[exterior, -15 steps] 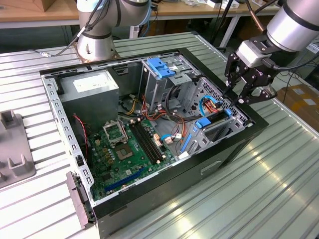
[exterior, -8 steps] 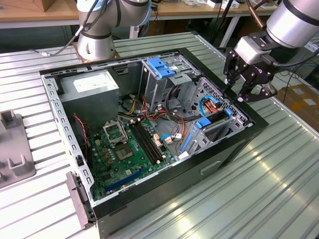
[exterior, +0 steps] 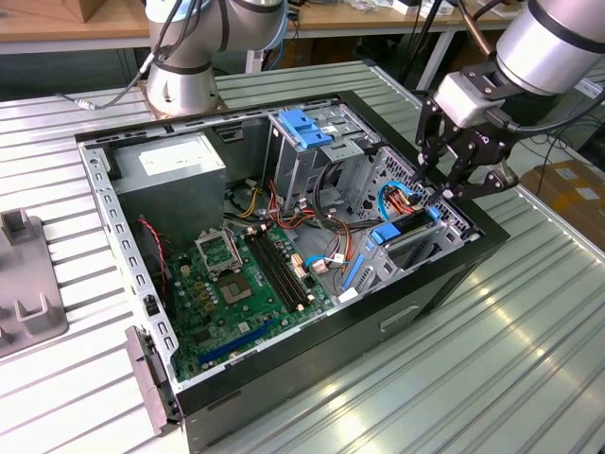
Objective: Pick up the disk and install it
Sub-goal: 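Insert the second disk wire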
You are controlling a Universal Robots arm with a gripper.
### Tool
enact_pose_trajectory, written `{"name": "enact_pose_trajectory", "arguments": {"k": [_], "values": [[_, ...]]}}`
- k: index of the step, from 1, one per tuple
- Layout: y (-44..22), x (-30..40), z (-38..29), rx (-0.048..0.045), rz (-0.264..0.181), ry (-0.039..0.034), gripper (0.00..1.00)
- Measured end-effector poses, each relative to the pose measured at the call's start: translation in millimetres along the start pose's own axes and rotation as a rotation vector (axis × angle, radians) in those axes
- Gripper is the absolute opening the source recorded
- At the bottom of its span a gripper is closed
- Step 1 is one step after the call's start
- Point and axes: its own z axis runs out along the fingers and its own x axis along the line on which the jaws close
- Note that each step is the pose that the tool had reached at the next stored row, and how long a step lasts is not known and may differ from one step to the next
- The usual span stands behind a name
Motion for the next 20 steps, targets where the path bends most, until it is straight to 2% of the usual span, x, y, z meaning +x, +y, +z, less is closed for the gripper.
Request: {"name": "enact_pose_trajectory", "arguments": {"k": [7, 13, 18, 20], "values": [[8.7, 1.8, 2.3, 0.0000, 0.000, 0.0000, 0.42], [11.5, 3.6, 8.5, 0.0000, 0.000, 0.0008, 0.42], [11.6, 3.9, 8.7, 0.0000, 0.000, 0.0008, 0.42], [11.6, 4.0, 8.7, 0.0000, 0.000, 0.0008, 0.27]]}}
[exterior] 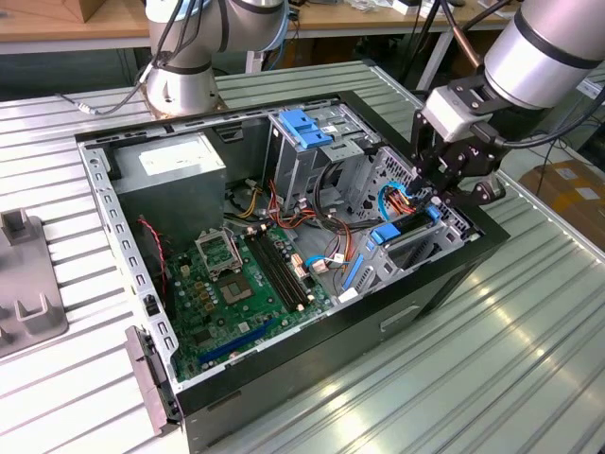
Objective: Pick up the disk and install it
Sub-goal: 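Insert the second disk wire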
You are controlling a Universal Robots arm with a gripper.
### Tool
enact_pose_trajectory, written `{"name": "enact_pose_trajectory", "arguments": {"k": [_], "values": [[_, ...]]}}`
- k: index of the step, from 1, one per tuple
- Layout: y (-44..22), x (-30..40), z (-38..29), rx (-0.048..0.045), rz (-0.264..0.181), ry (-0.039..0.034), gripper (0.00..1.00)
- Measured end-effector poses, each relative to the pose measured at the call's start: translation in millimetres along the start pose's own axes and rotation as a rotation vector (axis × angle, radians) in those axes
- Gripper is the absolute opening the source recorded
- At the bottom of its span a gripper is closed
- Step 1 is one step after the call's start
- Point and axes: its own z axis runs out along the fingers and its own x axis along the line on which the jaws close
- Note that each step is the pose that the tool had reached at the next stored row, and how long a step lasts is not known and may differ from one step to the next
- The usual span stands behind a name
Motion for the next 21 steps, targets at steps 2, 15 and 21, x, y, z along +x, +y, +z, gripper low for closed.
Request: {"name": "enact_pose_trajectory", "arguments": {"k": [2, 15, 21], "values": [[0.0, 0.1, 0.0, 0.0000, 0.000, 0.0000, 0.16], [2.4, 6.1, 2.2, 0.0000, 0.000, -0.0001, 0.16], [4.0, 8.7, 7.7, 0.0000, 0.000, 0.0001, 0.16]]}}
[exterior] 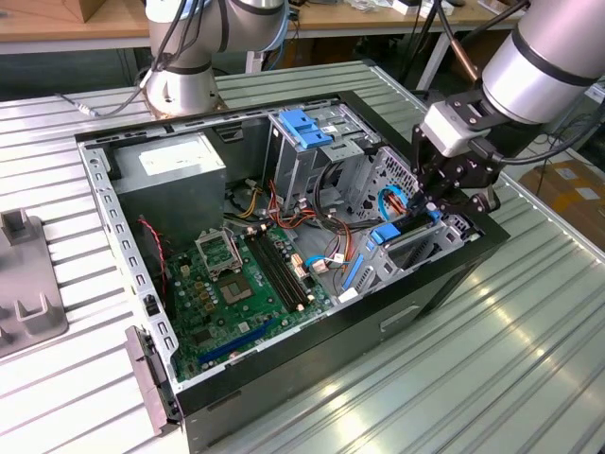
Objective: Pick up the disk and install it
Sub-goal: 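Insert the second disk wire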
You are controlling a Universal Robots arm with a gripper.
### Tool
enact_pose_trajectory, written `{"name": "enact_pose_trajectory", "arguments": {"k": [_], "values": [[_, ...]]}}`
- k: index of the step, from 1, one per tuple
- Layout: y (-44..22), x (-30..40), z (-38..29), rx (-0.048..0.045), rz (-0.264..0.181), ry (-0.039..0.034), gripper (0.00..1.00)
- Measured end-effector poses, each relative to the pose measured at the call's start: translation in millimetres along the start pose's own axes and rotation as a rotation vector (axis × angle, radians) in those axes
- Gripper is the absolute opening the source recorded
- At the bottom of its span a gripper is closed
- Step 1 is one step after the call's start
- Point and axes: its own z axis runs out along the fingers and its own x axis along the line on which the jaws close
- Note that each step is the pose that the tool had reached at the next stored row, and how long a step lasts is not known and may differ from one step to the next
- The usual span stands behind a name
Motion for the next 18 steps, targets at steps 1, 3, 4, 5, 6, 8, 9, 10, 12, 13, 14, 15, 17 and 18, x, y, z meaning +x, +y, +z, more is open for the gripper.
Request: {"name": "enact_pose_trajectory", "arguments": {"k": [1, 3, 4, 5, 6, 8, 9, 10, 12, 13, 14, 15, 17, 18], "values": [[0.3, 0.4, 1.5, 0.0000, 0.000, 0.0001, 0.16], [0.5, 1.0, 3.7, 0.0000, 0.000, 0.0000, 0.16], [0.6, 1.3, 4.5, 0.0000, 0.000, 0.0000, 0.16], [0.8, 1.7, 5.7, 0.0000, 0.000, 0.0000, 0.16], [0.8, 2.0, 6.4, 0.0000, 0.000, 0.0000, 0.16], [0.9, 2.5, 7.6, 0.0000, 0.000, 0.0004, 0.16], [1.0, 2.8, 8.2, -0.0001, 0.000, 0.0006, 0.16], [1.2, 3.1, 9.0, -0.0001, 0.000, 0.0007, 0.16], [1.5, 3.7, 10.3, 0.0000, 0.000, -0.0001, 0.16], [1.7, 3.9, 10.4, 0.0000, 0.000, -0.0001, 0.16], [2.0, 4.4, 10.6, 0.0000, 0.000, 0.0001, 0.16], [2.2, 5.1, 11.0, -0.0001, 0.000, 0.0002, 0.16], [2.5, 6.1, 12.4, -0.0001, 0.000, 0.0004, 0.16], [2.5, 6.4, 12.8, -0.0001, 0.000, 0.0006, 0.16]]}}
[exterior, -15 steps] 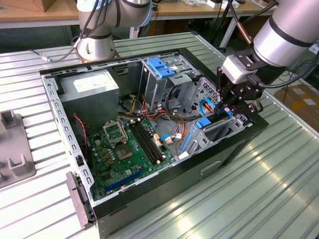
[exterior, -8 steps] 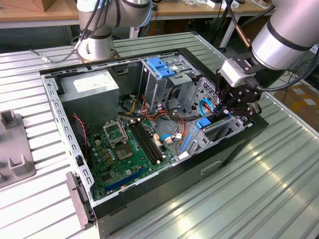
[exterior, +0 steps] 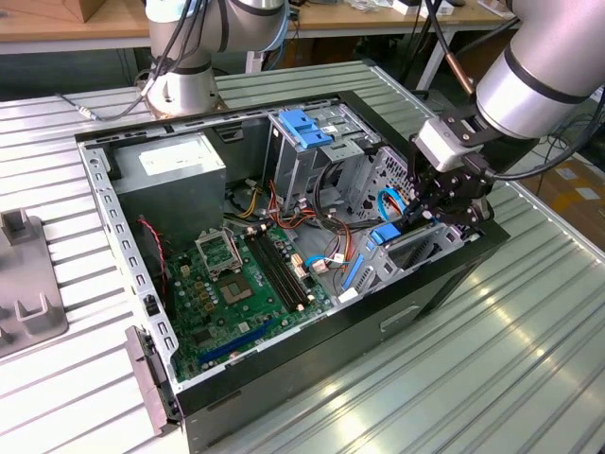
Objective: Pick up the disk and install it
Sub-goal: 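Insert the second disk wire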
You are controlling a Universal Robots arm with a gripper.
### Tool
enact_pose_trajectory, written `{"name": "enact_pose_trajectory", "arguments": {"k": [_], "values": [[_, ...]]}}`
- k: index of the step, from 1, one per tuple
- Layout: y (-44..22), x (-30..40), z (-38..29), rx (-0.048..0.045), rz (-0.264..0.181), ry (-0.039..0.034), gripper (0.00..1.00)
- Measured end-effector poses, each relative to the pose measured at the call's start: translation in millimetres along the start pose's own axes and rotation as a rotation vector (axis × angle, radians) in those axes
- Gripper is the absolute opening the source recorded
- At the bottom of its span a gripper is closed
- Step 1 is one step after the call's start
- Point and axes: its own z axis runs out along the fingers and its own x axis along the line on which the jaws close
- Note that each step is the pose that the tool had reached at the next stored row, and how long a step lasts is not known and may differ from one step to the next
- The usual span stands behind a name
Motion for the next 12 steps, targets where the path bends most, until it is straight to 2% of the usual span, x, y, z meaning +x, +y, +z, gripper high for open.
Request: {"name": "enact_pose_trajectory", "arguments": {"k": [8, 9, 12], "values": [[0.0, 0.1, 0.6, 0.0001, 0.000, -0.0007, 0.17], [0.0, 0.1, 0.6, 0.0000, 0.000, -0.0007, 0.24], [0.0, 0.0, -0.8, 0.0001, 0.000, -0.0011, 0.24]]}}
